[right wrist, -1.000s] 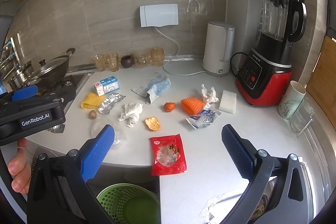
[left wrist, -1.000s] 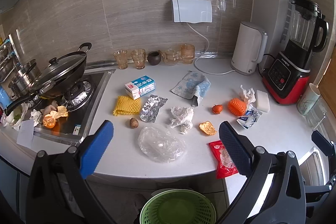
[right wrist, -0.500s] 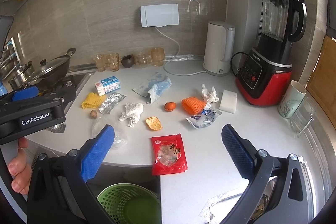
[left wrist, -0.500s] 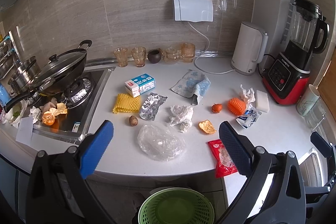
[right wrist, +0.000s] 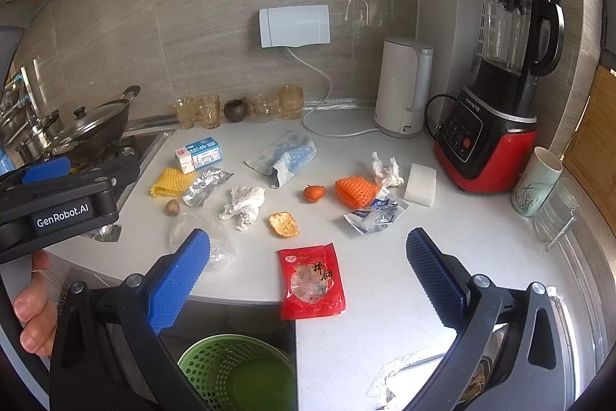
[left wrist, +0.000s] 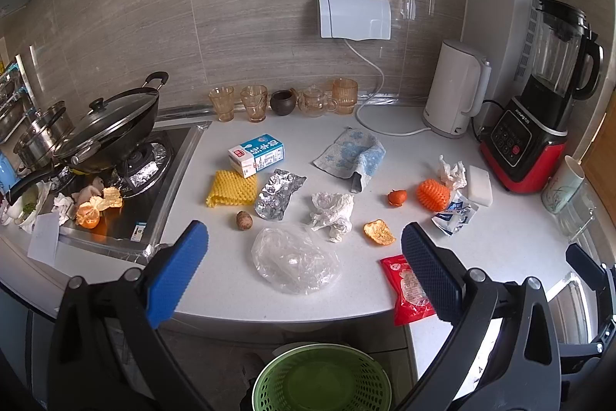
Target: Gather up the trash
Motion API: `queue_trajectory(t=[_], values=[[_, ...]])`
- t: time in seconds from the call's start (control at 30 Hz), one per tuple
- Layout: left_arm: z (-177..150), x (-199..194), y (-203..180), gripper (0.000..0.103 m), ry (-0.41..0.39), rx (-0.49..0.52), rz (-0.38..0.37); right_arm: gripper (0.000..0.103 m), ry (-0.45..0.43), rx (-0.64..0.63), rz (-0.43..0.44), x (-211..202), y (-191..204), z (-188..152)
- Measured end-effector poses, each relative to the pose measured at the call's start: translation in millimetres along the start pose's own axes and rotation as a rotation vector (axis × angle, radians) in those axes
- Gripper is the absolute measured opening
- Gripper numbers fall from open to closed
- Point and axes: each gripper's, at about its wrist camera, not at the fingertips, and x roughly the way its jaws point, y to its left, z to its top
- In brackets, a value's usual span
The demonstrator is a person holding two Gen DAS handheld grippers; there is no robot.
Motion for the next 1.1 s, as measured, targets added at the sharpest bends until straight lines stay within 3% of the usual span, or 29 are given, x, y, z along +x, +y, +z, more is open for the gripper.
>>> queue_trajectory(t=[1.1], values=[[-6.8,-3.0,-7.2,0.097,0.002,-0.002,-0.009,0.101,0.022,0.002,0.003,2.1,0.8,-2.4]])
